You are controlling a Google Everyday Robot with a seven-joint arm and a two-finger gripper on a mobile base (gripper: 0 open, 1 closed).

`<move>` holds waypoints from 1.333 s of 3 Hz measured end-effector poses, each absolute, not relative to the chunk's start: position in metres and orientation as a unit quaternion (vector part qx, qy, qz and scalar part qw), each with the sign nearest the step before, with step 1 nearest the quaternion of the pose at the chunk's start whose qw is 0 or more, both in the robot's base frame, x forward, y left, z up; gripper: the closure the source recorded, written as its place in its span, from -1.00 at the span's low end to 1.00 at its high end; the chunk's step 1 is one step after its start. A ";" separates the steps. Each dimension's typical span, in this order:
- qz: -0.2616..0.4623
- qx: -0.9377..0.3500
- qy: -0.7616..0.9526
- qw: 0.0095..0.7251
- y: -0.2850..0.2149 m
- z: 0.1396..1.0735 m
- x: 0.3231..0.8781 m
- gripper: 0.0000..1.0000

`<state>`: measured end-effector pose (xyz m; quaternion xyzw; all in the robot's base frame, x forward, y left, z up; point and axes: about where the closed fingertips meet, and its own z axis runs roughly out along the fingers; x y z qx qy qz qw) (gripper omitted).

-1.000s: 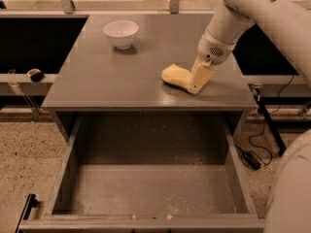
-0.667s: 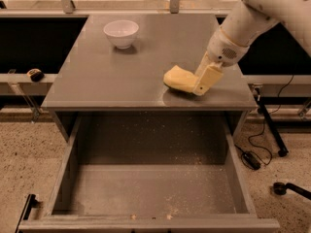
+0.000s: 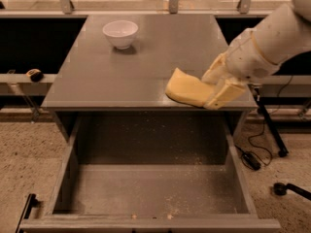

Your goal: Place sponge into top drawer

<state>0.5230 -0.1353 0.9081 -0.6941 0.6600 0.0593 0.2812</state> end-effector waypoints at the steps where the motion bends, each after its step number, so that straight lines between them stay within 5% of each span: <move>1: 0.047 -0.716 0.636 0.283 -0.141 0.908 0.519 1.00; 4: 0.104 -0.742 0.614 0.248 -0.144 0.782 0.472 1.00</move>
Offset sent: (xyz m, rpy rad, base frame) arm -0.0041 -0.0065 -0.0002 -0.0215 -0.0348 0.0527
